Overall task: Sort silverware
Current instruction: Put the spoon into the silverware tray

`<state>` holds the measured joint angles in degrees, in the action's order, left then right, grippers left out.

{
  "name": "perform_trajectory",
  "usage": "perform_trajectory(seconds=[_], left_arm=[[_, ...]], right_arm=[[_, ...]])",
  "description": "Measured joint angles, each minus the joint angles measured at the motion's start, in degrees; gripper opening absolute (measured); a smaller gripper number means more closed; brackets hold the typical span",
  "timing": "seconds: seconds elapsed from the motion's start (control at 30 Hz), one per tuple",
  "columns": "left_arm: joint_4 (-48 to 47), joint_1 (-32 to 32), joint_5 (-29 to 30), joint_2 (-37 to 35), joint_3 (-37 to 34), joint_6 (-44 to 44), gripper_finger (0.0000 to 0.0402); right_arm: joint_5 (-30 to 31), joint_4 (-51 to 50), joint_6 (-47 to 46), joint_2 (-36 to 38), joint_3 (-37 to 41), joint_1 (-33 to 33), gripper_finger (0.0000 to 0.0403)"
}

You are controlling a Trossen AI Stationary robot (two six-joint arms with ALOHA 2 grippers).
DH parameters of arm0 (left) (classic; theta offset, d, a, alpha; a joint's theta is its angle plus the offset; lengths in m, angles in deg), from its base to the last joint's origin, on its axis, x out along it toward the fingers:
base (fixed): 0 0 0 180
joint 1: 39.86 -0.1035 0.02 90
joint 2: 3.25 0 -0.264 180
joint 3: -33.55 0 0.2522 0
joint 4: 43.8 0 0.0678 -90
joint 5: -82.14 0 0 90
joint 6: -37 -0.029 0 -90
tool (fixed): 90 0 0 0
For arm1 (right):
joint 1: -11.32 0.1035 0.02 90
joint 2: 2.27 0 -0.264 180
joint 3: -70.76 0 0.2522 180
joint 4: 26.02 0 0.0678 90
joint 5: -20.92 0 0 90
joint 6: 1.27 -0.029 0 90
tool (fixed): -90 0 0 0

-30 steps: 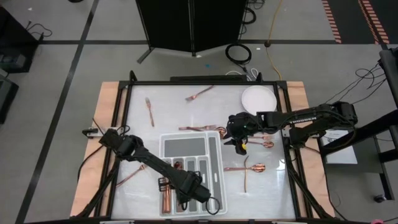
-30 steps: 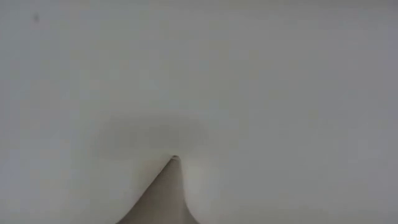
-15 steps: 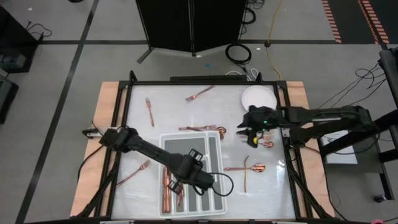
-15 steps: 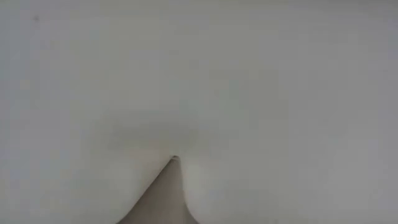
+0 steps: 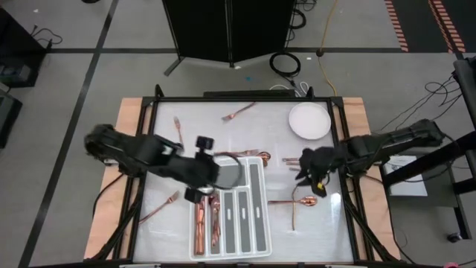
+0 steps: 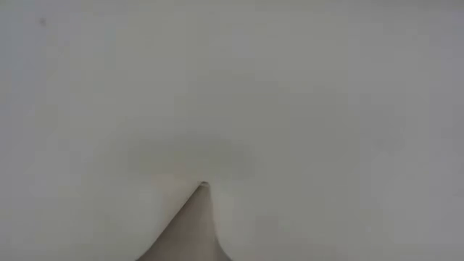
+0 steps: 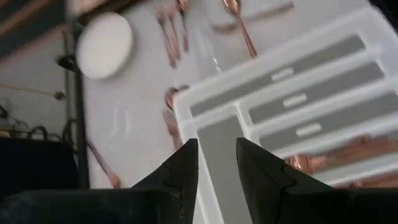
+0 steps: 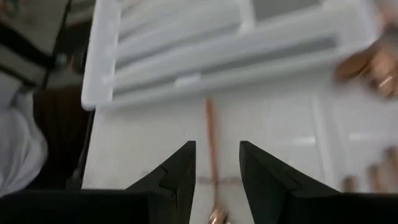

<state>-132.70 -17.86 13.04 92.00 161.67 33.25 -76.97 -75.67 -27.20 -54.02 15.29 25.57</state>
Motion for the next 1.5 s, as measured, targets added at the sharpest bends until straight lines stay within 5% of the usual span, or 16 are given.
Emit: perform_trajectory(seconds=[0.3,0.43,0.6,0.73,0.9,1.07,1.5], left_arm=[[30.0,-2.0,4.9,-18.9,-35.4,-1.2,0.0112],[56.5,-4.8,4.5,-20.8,-51.8,-4.2,0.0112],[100.8,-10.7,-13.7,-16.1,-64.1,-7.5,0.0112],[120.1,-14.2,-20.7,-9.8,-66.5,-7.4,0.0112],[125.8,-17.5,-20.4,-4.6,-66.6,-2.2,0.0112],[125.4,-17.9,-21.0,-4.2,-66.5,1.4,0.0112],[118.5,-19.9,-21.1,-5.0,-66.5,0.3,0.0112]], right_arm=[[0.6,-7.9,-6.6,-7.2,0.0,7.0,0.0114],[0.9,-13.1,-7.4,-8.8,0.0,6.5,0.0114],[8.7,-16.9,-1.9,-11.3,0.0,1.9,0.0114],[9.5,-5.8,8.1,-14.7,0.0,-4.6,0.0114],[11.1,11.6,17.7,-18.6,0.0,-12.9,0.0114],[16.0,15.8,21.3,-22.1,0.0,-19.2,0.0114],[13.6,28.0,27.4,-34.9,2.9,-20.6,0.0114]])
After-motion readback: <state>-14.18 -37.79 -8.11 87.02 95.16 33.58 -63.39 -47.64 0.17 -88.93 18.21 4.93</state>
